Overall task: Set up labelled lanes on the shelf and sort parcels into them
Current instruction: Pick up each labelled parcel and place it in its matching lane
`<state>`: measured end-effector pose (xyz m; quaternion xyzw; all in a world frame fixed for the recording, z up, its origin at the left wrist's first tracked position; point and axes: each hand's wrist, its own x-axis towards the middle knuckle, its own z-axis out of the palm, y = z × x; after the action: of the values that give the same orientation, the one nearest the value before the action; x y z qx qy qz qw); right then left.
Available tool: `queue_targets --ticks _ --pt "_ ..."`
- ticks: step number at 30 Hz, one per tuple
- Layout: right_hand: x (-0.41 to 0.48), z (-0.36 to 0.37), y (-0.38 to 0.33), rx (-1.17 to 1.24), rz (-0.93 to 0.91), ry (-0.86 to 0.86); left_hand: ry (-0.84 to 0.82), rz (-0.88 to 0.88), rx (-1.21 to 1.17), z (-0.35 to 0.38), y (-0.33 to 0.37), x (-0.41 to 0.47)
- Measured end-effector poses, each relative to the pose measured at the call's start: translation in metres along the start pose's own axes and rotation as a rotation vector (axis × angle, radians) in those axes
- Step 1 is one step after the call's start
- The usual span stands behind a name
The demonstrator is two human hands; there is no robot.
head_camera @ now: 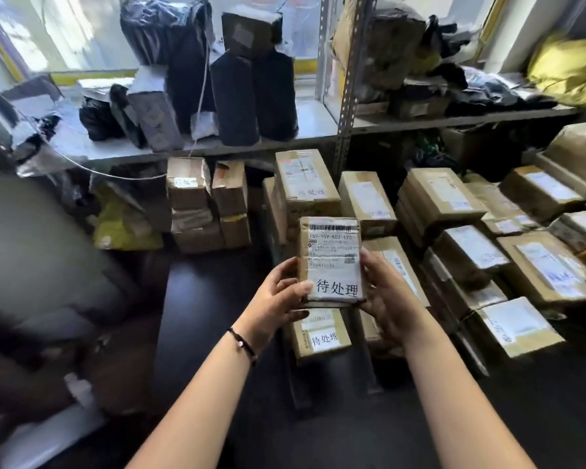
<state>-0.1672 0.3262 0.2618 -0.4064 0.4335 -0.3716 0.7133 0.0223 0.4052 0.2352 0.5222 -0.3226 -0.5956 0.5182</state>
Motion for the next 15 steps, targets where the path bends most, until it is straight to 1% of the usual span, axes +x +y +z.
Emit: queue_targets --ticks 4,9,12,15 --pt "-0.005 -0.038 0.017 -0.010 0.114 0.021 0.037 -0.048 0.009 0.027 -0.034 -0.018" --pt "-0.029 -0.065 0.051 0.004 0.329 -0.048 0.126 -0.162 -0.016 0.032 -0.065 -0.040" --pt "-0.040 -0.070 0.080 0.120 0.427 0.001 0.235 -0.193 0.051 0.033 -0.073 -0.048" --pt "-0.048 -0.065 0.103 0.237 0.509 0.052 0.373 -0.146 0.078 0.025 -0.078 -0.051"
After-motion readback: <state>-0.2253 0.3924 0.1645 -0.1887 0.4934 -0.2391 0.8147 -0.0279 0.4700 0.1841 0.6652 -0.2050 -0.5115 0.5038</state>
